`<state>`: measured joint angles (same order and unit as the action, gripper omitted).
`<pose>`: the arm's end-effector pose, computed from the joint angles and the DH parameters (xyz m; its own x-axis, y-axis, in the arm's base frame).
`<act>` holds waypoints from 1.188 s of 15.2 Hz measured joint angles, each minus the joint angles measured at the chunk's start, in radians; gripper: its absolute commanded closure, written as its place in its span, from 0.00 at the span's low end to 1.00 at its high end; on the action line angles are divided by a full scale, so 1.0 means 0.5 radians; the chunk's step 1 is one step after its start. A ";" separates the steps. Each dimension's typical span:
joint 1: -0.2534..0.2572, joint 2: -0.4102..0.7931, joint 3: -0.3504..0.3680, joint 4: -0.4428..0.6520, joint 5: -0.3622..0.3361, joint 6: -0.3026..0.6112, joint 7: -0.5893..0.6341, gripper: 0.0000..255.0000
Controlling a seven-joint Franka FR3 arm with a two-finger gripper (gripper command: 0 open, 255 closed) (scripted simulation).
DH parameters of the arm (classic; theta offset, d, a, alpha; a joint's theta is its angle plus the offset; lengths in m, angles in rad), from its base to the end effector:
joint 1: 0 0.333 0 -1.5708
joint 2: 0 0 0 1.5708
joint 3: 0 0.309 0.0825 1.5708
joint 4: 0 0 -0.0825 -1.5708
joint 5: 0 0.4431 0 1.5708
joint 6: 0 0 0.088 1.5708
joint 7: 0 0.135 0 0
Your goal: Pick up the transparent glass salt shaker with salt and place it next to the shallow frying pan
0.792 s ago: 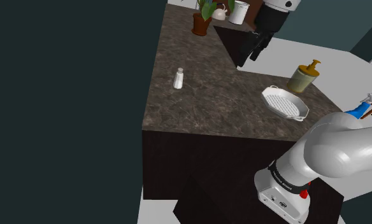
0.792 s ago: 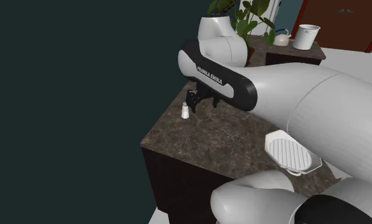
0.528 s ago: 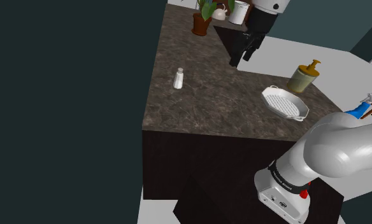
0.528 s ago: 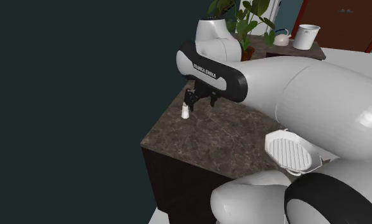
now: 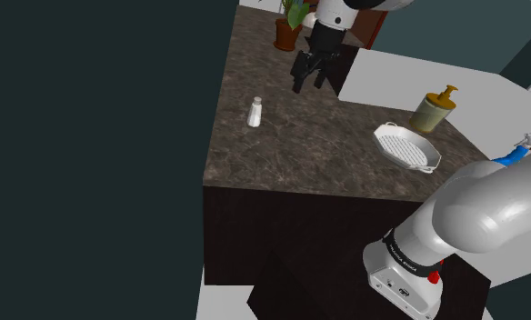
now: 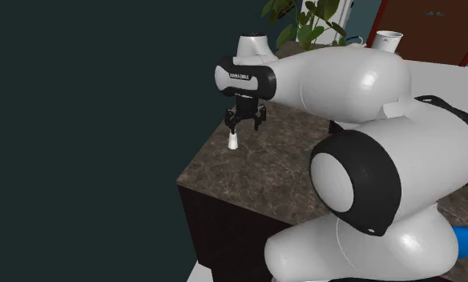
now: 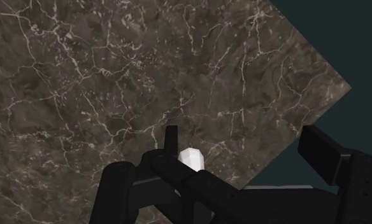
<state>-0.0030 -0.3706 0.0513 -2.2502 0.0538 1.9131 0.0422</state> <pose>0.5039 0.0303 0.4626 0.9994 -0.0148 0.0315 -0.0137 -0.9993 -0.0340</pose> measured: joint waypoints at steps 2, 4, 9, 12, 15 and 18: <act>-0.009 0.146 -0.005 0.068 0.009 0.068 0.012 0.00; -0.015 0.297 -0.009 0.163 0.020 0.110 0.030 0.00; -0.036 0.730 -0.025 0.485 0.045 0.194 0.060 0.00; -0.041 0.948 -0.031 0.649 0.065 0.231 0.086 0.00; -0.053 1.213 -0.041 0.884 0.085 0.244 0.101 0.00; -0.055 1.324 -0.043 0.965 0.096 0.264 0.112 0.00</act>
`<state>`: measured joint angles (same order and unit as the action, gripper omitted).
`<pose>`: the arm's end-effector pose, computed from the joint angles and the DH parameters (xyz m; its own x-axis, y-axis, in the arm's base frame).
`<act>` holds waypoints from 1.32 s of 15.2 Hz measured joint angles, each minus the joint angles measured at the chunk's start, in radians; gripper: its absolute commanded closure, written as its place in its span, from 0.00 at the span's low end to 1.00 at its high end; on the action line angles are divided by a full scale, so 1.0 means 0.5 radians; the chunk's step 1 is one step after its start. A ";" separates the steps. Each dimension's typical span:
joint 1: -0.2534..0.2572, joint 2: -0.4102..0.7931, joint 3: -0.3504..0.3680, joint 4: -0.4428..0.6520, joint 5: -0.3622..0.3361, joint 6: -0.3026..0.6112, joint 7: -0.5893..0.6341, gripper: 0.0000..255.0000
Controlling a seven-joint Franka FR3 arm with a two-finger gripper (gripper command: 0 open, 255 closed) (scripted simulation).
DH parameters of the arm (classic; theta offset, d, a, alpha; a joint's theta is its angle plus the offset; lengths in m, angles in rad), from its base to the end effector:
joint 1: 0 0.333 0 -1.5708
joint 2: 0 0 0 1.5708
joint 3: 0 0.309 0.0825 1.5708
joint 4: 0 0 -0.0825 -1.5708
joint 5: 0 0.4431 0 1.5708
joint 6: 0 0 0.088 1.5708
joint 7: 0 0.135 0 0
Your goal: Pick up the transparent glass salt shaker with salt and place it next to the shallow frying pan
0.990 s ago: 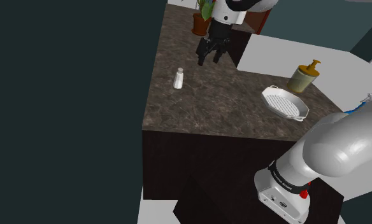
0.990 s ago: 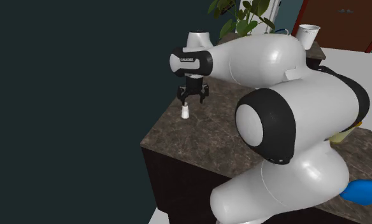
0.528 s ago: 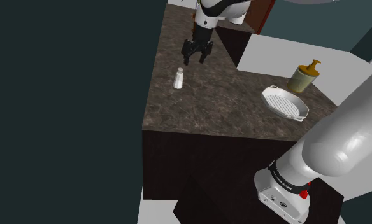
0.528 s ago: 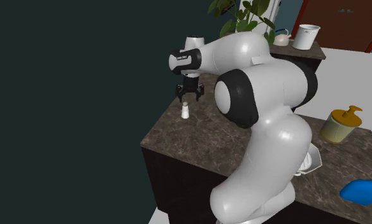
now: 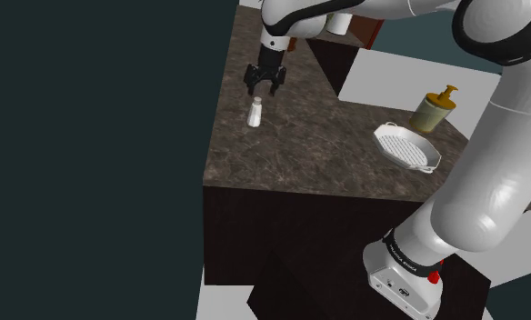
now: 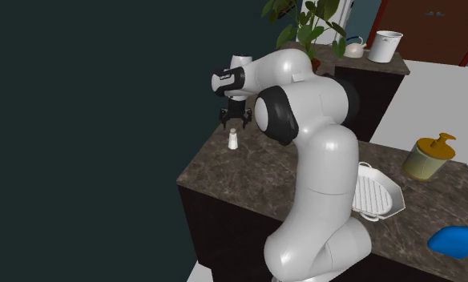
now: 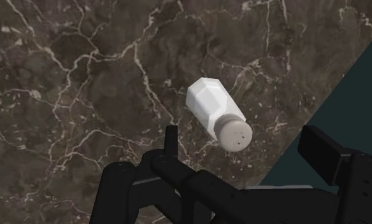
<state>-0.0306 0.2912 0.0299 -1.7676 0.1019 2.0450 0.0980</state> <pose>0.6841 0.0068 0.3347 0.9891 -0.1453 -0.0257 -0.1471 -0.9844 -0.0963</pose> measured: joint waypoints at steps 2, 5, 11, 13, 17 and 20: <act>0.001 0.038 0.001 0.004 0.002 0.034 0.000 0.00; 0.004 0.073 0.002 -0.031 0.005 0.103 -0.003 0.00; 0.006 0.086 0.004 -0.051 0.006 0.138 -0.003 0.00; 0.006 0.086 0.004 -0.051 0.006 0.138 -0.003 1.00; 0.006 0.086 0.003 -0.050 0.006 0.138 -0.003 1.00; 0.006 0.086 0.003 -0.049 0.006 0.137 -0.004 1.00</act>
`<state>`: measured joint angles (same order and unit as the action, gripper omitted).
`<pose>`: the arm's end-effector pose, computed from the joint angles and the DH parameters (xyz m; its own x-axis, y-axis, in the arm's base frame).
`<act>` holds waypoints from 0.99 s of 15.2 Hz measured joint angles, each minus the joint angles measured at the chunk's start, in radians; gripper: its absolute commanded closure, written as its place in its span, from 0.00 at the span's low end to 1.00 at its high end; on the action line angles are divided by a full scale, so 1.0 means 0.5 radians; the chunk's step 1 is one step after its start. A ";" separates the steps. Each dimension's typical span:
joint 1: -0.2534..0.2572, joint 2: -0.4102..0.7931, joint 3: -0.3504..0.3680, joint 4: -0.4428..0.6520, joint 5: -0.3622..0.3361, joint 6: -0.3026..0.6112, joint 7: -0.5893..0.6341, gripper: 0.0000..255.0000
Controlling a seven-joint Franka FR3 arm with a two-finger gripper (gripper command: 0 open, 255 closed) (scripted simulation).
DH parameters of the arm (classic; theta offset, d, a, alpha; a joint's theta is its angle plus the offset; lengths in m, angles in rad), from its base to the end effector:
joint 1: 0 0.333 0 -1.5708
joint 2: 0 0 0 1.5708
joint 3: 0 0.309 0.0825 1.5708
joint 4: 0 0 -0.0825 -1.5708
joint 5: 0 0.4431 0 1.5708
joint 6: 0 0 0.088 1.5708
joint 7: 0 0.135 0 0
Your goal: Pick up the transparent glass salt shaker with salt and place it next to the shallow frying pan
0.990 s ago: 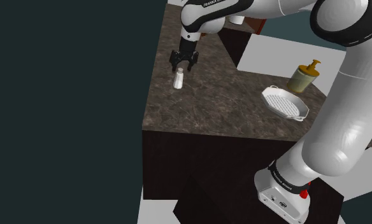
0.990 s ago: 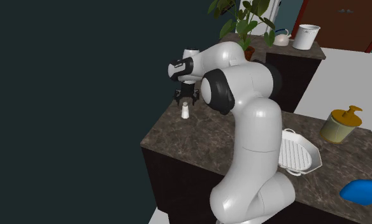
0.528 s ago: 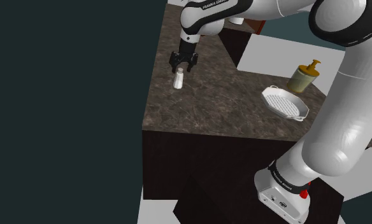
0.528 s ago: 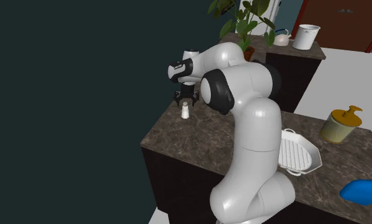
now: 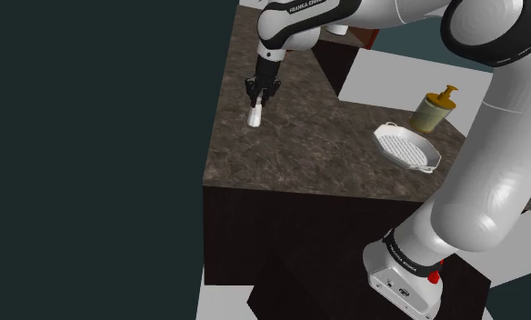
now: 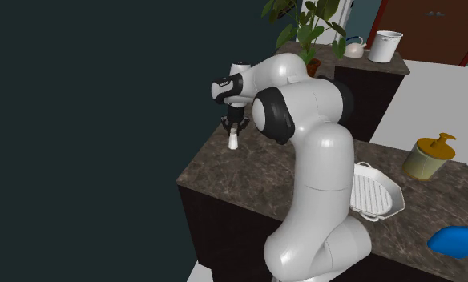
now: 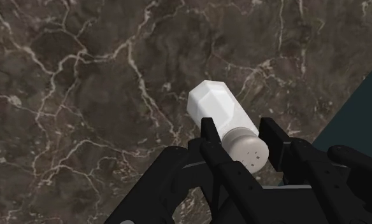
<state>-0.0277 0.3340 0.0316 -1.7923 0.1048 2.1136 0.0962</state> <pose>0.6857 0.0092 0.2987 0.9888 -0.1469 -0.0250 -0.1487 -0.9841 -0.0972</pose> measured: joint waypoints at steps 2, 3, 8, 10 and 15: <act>0.000 -0.001 0.000 -0.001 0.000 0.000 0.000 1.00; 0.000 -0.001 0.000 -0.001 0.000 0.000 0.000 1.00; 0.001 -0.040 0.000 0.049 -0.004 -0.090 0.011 1.00; 0.002 -0.057 0.000 0.080 -0.006 -0.137 0.017 1.00; 0.001 -0.102 -0.001 0.152 -0.010 -0.254 0.029 1.00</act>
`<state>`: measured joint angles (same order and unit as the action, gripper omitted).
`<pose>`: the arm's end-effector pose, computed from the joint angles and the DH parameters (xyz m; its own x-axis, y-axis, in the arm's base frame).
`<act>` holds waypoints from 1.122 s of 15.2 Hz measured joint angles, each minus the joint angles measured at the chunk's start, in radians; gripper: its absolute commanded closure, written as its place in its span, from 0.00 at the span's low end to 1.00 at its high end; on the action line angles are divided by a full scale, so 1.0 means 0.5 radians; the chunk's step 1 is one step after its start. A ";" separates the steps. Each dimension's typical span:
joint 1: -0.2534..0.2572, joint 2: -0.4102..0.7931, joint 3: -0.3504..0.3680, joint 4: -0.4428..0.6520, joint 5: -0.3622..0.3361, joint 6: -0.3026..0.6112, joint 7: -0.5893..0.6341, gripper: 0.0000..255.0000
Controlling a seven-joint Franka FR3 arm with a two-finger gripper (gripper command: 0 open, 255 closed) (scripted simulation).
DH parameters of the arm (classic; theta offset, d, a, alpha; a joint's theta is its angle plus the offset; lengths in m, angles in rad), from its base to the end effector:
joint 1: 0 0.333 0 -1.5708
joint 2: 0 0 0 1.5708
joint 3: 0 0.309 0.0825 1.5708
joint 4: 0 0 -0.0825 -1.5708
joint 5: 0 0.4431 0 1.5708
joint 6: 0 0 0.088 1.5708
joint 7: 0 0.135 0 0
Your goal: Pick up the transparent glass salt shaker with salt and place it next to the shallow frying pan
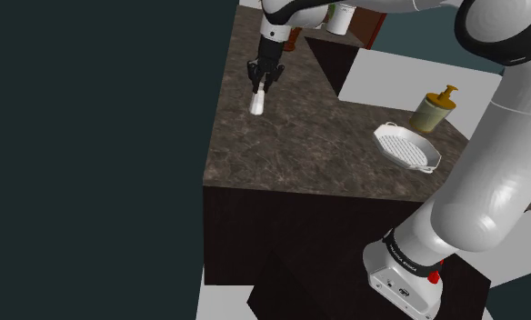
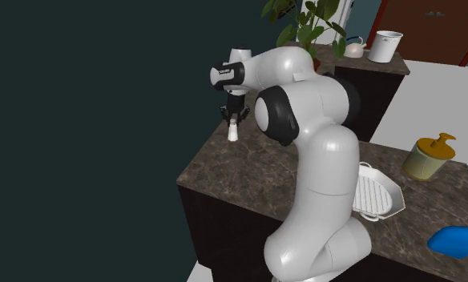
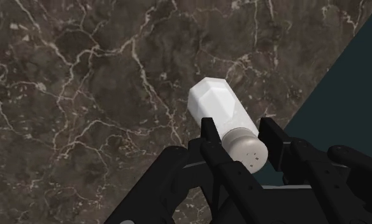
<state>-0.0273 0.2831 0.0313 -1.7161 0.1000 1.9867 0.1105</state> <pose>0.6893 0.0104 0.3621 0.9888 -0.1469 -0.0254 -0.1487 -0.9841 -0.0973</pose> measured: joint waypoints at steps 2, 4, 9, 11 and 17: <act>-0.003 -0.015 -0.002 0.034 -0.001 -0.050 0.001 1.00; -0.002 -0.029 -0.001 0.069 -0.003 -0.098 0.007 1.00; -0.004 -0.043 -0.003 0.187 -0.007 -0.231 0.017 1.00; -0.004 -0.060 -0.002 0.218 -0.007 -0.278 0.022 1.00; -0.006 -0.068 -0.003 0.367 -0.011 -0.434 0.035 1.00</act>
<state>-0.0301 0.2489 0.0299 -1.5327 0.0947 1.7697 0.1282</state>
